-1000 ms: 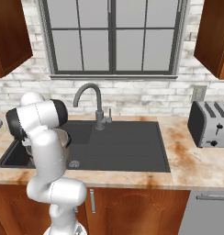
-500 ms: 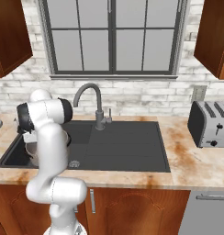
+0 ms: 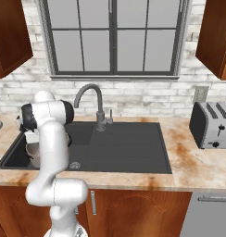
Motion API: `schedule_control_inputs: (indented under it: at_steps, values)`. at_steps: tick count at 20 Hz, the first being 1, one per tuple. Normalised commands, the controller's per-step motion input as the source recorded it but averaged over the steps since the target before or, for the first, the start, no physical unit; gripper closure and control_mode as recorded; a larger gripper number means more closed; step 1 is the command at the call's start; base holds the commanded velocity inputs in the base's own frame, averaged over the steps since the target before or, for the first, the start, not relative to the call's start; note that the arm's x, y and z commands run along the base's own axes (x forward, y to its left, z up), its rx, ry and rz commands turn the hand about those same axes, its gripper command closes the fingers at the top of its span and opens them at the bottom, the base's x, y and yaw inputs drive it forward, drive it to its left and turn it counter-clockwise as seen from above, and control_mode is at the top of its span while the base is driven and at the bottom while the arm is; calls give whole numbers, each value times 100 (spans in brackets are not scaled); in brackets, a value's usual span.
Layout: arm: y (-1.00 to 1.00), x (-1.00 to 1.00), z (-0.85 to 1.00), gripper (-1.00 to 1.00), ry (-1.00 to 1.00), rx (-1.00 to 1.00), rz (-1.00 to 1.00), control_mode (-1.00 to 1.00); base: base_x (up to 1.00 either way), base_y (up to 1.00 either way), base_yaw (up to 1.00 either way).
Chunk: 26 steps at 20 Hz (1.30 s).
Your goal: Pick the pot and strainer and place them in the sink. Then turn on the water.
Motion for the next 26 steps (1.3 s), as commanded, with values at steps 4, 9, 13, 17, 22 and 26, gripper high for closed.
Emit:
schedule_control_inputs:
  at_steps: [4,9,13,17,22,26]
  values:
    - [0,13,-18,100,5,-2,-1,-100,0,0,0]
    - [0,18,-21,100,6,-1,-1,-100,0,0,0]
    - [0,6,-15,100,5,0,-1,-100,0,0,0]
    - [-1,0,-5,-100,1,0,-1,-100,0,0,0]
    - [-6,0,0,-100,0,0,0,-100,0,0,0]
    - [-1,0,0,-100,0,0,0,-100,0,0,0]
